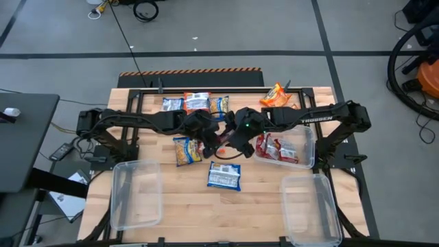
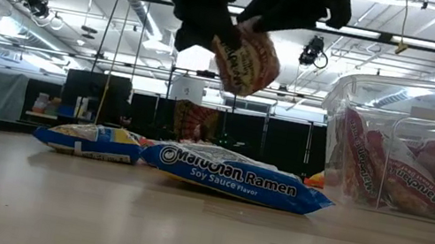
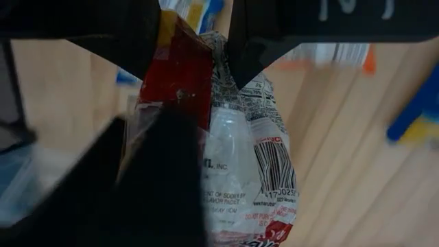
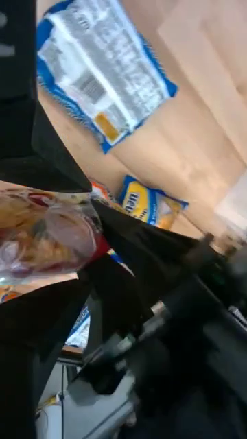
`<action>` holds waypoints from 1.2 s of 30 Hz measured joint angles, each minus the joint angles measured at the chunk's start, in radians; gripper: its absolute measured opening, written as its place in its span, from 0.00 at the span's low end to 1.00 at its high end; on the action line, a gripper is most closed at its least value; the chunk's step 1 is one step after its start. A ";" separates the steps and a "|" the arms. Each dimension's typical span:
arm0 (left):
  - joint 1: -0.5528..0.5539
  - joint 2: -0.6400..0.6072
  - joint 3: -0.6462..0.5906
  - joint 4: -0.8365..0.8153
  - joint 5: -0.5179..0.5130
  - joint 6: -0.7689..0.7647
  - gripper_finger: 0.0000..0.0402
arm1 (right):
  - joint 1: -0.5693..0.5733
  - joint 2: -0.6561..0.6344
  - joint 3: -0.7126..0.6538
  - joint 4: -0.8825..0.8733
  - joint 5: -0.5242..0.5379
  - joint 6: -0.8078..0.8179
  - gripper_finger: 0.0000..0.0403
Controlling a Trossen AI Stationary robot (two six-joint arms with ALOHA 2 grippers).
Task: Sort Maruchan noodles
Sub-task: Put the red noodle pack into the top right container
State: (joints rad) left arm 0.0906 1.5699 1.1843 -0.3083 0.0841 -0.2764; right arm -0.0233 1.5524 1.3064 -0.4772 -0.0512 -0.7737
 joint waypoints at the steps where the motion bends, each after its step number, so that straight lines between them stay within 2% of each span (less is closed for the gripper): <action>1: 0.000 0.001 0.001 0.009 0.000 0.000 0.31 | 0.000 0.000 0.000 -0.011 0.004 -0.007 0.54; 8: -0.005 0.003 0.000 0.040 0.007 0.026 0.31 | -0.005 0.000 0.000 -0.007 0.009 0.003 0.45; 16: -0.005 0.003 -0.001 0.055 0.006 0.026 0.33 | -0.013 -0.001 0.000 -0.014 0.010 0.022 0.29; 19: -0.005 -0.008 -0.002 0.050 0.005 -0.009 0.40 | -0.011 -0.001 0.000 -0.008 0.018 0.060 0.25; 26: 0.001 -0.080 0.002 0.024 0.009 0.007 0.64 | -0.012 -0.001 -0.001 -0.019 0.026 0.186 0.23; 31: 0.024 -0.204 0.002 -0.080 0.004 0.018 0.72 | -0.012 -0.057 -0.002 -0.058 0.053 0.318 0.23; 34: 0.046 -0.317 0.002 -0.161 -0.061 0.018 0.73 | -0.012 -0.132 -0.002 -0.128 0.121 0.484 0.23; 36: 0.059 -0.388 0.002 -0.210 -0.145 0.017 0.72 | -0.012 -0.201 -0.002 -0.207 0.190 0.650 0.23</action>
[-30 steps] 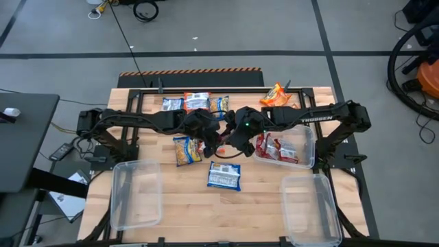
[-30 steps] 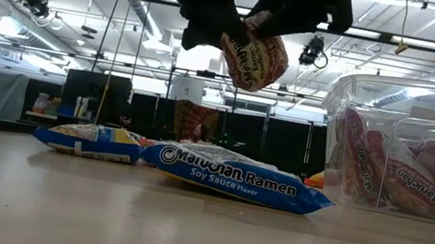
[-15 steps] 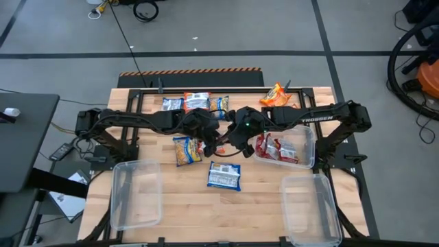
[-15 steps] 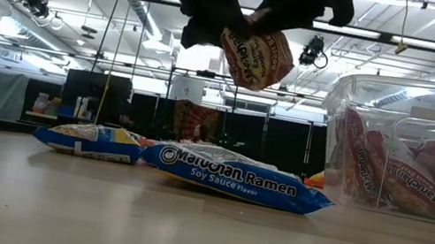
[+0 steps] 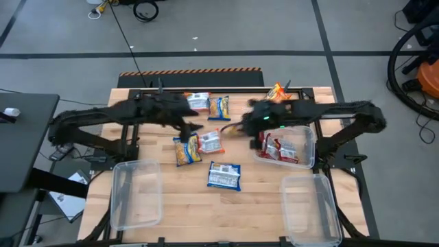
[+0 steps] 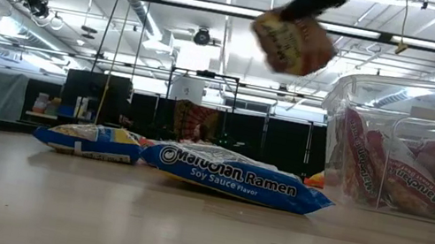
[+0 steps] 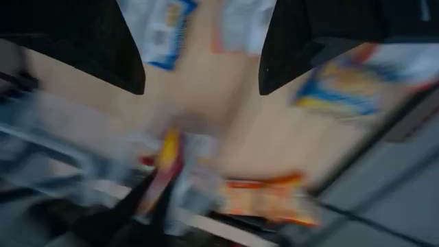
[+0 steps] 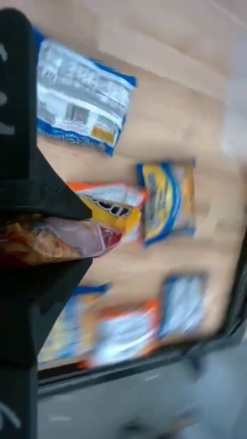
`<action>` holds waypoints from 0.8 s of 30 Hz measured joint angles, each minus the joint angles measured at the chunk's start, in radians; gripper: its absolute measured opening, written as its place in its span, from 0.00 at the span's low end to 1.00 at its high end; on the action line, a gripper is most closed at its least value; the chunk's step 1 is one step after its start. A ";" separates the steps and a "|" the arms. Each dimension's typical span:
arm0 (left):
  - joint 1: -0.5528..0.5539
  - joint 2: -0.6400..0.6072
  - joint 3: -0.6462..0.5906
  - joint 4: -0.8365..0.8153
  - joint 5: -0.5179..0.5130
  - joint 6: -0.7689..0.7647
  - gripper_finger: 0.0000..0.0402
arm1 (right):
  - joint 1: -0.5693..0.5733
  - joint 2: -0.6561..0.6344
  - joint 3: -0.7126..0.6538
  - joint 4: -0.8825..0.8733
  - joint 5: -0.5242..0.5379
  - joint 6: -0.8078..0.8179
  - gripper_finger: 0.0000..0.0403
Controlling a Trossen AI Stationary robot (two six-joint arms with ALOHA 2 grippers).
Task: Sort Maruchan noodles
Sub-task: Put the red noodle pack into the top right container
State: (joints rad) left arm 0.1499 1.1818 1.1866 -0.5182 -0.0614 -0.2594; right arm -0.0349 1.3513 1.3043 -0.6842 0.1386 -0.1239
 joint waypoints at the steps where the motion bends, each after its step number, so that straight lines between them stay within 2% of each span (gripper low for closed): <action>1: 0.006 -0.031 -0.001 -0.017 -0.046 0.001 0.72 | 0.000 -0.035 0.001 -0.047 0.040 0.091 0.23; 6: 0.030 -0.151 -0.001 0.031 -0.285 0.054 0.71 | 0.022 -0.172 0.001 -0.374 0.271 0.579 0.23; 9: 0.052 -0.178 -0.001 0.084 -0.363 0.111 0.71 | 0.058 -0.223 -0.015 -0.563 0.353 0.848 0.23; 16: 0.083 -0.176 -0.001 0.168 -0.372 0.167 0.71 | 0.169 -0.304 -0.151 -0.742 0.393 1.267 0.23; 24: 0.082 -0.161 -0.002 0.138 -0.371 0.154 0.71 | 0.253 -0.340 -0.345 -0.822 0.359 1.529 0.23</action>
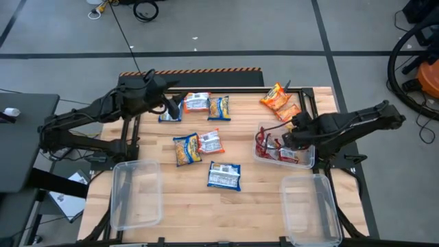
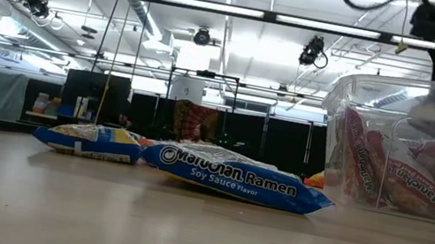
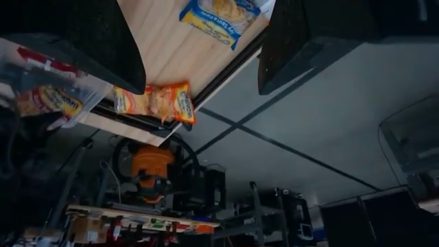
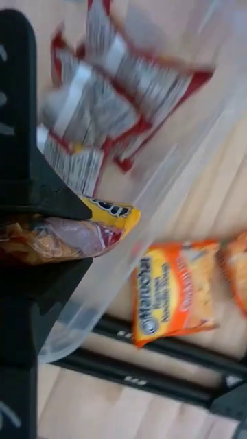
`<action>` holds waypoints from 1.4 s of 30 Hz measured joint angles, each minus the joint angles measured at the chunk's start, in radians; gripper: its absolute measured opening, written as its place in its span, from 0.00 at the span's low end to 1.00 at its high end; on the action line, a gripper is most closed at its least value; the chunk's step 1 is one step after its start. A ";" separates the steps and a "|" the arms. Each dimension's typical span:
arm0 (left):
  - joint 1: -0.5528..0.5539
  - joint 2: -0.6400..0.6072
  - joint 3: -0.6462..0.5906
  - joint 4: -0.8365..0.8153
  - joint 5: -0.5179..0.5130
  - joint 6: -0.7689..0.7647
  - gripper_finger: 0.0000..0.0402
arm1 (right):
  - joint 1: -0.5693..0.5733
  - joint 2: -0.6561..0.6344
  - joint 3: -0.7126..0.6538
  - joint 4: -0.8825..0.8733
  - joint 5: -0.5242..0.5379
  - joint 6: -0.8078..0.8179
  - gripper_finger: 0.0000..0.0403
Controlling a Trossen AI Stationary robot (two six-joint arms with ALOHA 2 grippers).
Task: Sort Maruchan noodles
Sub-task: Put the red noodle pack into the top right container, then adjust the red noodle packs
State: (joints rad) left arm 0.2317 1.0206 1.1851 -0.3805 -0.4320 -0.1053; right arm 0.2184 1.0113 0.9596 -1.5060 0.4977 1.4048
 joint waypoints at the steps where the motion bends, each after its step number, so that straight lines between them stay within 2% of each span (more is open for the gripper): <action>1: 0.000 0.000 0.000 0.001 -0.001 -0.001 0.71 | 0.004 -0.002 -0.021 0.003 0.000 0.021 0.23; 5: 0.000 0.000 0.000 0.002 -0.001 -0.018 0.71 | 0.001 0.000 -0.082 0.037 0.000 0.064 0.25; 10: 0.000 0.000 0.000 0.003 -0.001 -0.039 0.71 | -0.018 0.002 -0.114 0.043 -0.022 0.024 0.33; 17: 0.001 0.000 0.000 0.003 -0.001 -0.041 0.71 | -0.098 0.002 -0.007 0.067 -0.109 -0.295 0.46; 22: 0.001 0.000 0.000 0.003 0.000 -0.041 0.71 | -0.202 0.033 0.000 0.057 -0.157 -0.442 0.46; 25: 0.001 0.000 0.000 0.003 -0.001 -0.041 0.71 | -0.258 0.063 0.000 0.070 -0.234 -0.527 0.44; 29: 0.001 0.000 0.000 0.002 0.000 -0.041 0.71 | -0.330 0.111 0.000 0.056 -0.356 -0.532 0.42; 35: 0.000 0.000 0.000 -0.026 0.018 -0.041 0.71 | -0.400 0.143 0.010 0.016 -0.428 -0.506 0.41; 42: 0.000 0.000 0.000 -0.089 0.018 -0.041 0.71 | -0.441 0.141 0.059 -0.040 -0.419 -0.465 0.43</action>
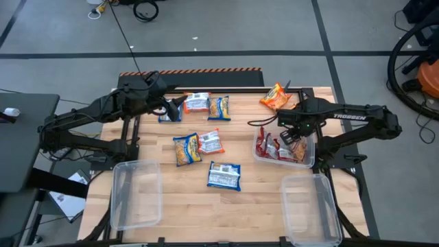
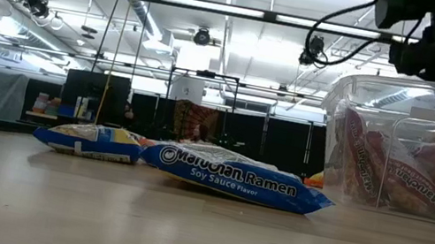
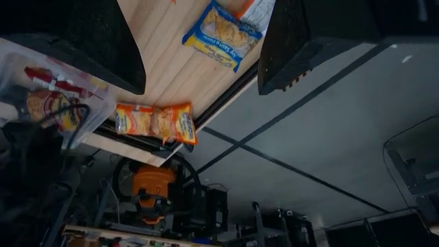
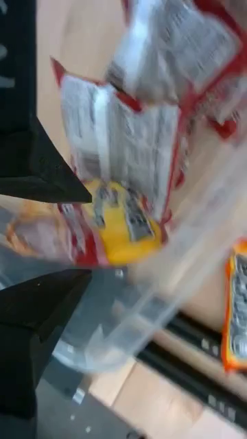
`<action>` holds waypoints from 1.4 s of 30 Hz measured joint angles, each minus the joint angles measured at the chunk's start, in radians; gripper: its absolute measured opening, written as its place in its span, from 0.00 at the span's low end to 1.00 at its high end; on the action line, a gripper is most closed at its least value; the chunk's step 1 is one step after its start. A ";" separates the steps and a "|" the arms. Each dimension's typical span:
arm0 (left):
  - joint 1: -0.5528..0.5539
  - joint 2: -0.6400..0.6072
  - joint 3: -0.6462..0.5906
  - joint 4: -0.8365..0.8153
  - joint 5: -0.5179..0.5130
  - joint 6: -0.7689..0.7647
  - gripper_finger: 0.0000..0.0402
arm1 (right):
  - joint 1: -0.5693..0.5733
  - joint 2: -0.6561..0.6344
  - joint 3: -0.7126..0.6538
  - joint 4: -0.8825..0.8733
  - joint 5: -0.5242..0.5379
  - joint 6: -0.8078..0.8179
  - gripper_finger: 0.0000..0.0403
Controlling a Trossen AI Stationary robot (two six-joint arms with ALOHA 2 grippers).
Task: Sort Maruchan noodles
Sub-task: Adjust the red noodle packs
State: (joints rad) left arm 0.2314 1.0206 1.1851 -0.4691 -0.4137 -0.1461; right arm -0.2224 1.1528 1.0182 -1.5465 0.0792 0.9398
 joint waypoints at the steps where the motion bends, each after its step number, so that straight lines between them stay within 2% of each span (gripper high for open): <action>1: 0.000 0.000 0.000 -0.002 0.000 0.000 0.71 | -0.015 0.003 -0.009 0.000 -0.020 -0.001 0.43; 5: 0.000 0.000 0.000 -0.003 0.000 0.000 0.71 | -0.059 0.009 -0.068 0.003 -0.085 -0.020 0.43; 11: 0.000 0.000 0.000 -0.043 0.000 0.001 0.71 | -0.087 0.005 -0.086 0.010 -0.099 0.002 0.38; 14: 0.000 0.000 0.000 -0.056 0.000 0.002 0.71 | -0.077 0.003 -0.086 0.014 -0.094 0.049 0.27; 17: 0.000 0.000 0.000 -0.054 0.000 0.001 0.71 | -0.048 0.003 -0.086 0.017 -0.070 0.098 0.10; 19: 0.000 0.000 0.000 -0.054 -0.007 0.000 0.71 | -0.027 0.003 -0.078 0.012 -0.069 0.118 0.04; 23: 0.001 0.000 0.000 -0.053 -0.018 -0.007 0.71 | 0.020 0.004 -0.002 -0.029 -0.028 0.222 0.07; 26: 0.000 0.000 0.000 -0.051 -0.018 -0.028 0.71 | 0.057 0.003 0.041 -0.021 0.025 0.310 0.05; 31: 0.000 0.000 0.000 -0.051 -0.019 -0.052 0.71 | 0.137 0.042 0.012 -0.025 0.098 0.390 0.03; 35: 0.000 0.000 0.000 -0.051 -0.019 -0.052 0.71 | 0.189 0.100 -0.023 -0.024 0.100 0.432 0.05; 38: 0.000 0.000 0.000 -0.051 -0.019 -0.052 0.71 | 0.213 0.152 -0.030 -0.021 0.061 0.440 0.10; 42: 0.002 0.000 0.000 -0.051 -0.019 -0.051 0.71 | 0.221 0.200 0.002 -0.025 -0.027 0.334 0.21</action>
State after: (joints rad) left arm 0.2329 1.0206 1.1851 -0.5198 -0.4325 -0.1973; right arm -0.0010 1.3523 1.0202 -1.5711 0.0519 1.2741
